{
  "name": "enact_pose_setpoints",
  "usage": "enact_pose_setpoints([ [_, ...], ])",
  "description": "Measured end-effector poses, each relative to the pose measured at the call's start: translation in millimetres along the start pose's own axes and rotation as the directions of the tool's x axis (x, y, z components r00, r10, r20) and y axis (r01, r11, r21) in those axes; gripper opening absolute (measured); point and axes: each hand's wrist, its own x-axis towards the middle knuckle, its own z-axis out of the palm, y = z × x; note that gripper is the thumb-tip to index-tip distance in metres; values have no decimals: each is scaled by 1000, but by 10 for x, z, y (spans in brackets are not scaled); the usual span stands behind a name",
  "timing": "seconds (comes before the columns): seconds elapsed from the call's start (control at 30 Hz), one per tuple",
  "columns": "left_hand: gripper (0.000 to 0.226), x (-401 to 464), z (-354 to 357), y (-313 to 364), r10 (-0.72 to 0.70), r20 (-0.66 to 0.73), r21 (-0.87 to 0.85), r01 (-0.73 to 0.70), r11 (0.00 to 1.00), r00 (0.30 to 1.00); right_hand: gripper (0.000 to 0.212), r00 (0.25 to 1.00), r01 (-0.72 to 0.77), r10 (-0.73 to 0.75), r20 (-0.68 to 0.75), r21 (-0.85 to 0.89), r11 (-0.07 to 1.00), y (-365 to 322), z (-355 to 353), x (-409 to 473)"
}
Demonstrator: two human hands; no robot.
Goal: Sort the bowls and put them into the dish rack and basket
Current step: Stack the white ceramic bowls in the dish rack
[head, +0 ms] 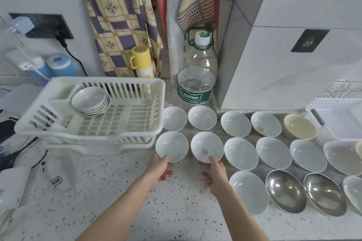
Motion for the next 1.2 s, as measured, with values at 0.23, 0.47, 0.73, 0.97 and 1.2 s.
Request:
enact_pose_setpoints([
  [0.23,36,-17,-7,-35,-1,-84,-89,-7,996,996,18,999,38,-38,-5,-32,999,9,-64,70],
  [0.47,31,-271,-253,-68,121,-97,132,-107,985,988,18,998,68,-68,-13,9,998,9,-62,5],
  [0.73,26,-682,-777,312,179,142,48,-188,981,973,6,963,266,-270,-10,216,939,-266,211,-373],
  [0.97,26,-792,-1443,582,240,115,-134,-224,965,964,5,874,450,-482,70,262,854,-730,748,-834],
  [1.2,23,-608,-2162,588,239,-2,-185,-236,954,971,11,844,494,-515,149,159,855,-861,1528,-988],
])
